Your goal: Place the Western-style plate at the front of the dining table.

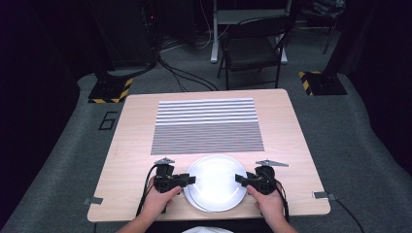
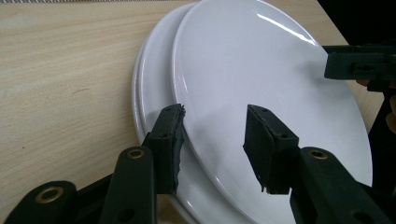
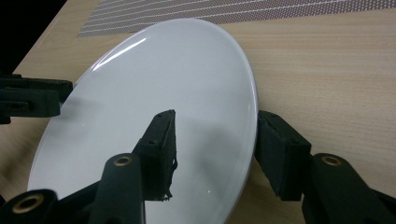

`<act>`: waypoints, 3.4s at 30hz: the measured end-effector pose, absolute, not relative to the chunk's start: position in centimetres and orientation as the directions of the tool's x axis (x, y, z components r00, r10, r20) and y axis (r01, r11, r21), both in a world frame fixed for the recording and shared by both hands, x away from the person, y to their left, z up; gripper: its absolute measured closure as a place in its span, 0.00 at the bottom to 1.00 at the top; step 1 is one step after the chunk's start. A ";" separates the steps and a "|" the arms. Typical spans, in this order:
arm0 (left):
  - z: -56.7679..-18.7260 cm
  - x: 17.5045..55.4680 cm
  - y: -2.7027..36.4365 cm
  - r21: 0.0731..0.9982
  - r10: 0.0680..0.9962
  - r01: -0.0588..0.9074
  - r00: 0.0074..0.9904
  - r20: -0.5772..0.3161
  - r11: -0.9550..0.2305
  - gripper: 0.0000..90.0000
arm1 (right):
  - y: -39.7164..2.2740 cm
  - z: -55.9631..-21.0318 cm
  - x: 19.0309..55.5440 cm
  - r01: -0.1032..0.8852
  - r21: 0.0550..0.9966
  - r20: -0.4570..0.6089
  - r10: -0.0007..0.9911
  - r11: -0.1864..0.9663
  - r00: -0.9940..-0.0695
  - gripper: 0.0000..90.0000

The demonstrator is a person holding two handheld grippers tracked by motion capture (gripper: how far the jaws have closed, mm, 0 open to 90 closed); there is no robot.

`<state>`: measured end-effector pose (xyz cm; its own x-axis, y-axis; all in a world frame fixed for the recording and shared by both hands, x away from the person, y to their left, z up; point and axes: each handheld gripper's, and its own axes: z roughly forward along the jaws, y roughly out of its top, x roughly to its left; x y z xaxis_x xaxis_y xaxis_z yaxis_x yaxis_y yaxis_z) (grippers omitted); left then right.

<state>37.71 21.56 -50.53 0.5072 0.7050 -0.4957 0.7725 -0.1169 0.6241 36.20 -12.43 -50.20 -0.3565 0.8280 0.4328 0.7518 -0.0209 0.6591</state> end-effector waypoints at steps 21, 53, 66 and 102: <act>-51.1 38.2 19.6 0.622 0.701 0.772 0.517 -0.491 -0.134 0.64 | -13.6 -49.3 37.1 0.719 0.694 0.401 0.850 -0.038 -0.343 0.54; -51.2 37.5 19.4 0.635 0.701 0.761 0.525 -0.483 -0.133 0.63 | -14.2 -49.7 32.5 0.776 0.631 0.411 0.852 -0.009 -0.325 0.58; -51.3 37.5 19.1 0.640 0.701 0.757 0.528 -0.480 -0.132 0.63 | -14.2 -49.8 32.3 0.784 0.620 0.425 0.846 -0.013 -0.322 0.67; -51.2 38.6 18.3 0.625 0.696 0.776 0.494 -0.521 -0.084 0.67 | -15.3 -49.6 34.5 0.780 0.621 0.443 0.854 -0.073 -0.272 0.72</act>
<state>38.62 18.30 -51.19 0.4945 0.6958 -0.5209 0.7761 -0.0836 0.6250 34.51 -15.34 -49.61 -0.2725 0.8540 0.4433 0.7803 -0.0734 0.6211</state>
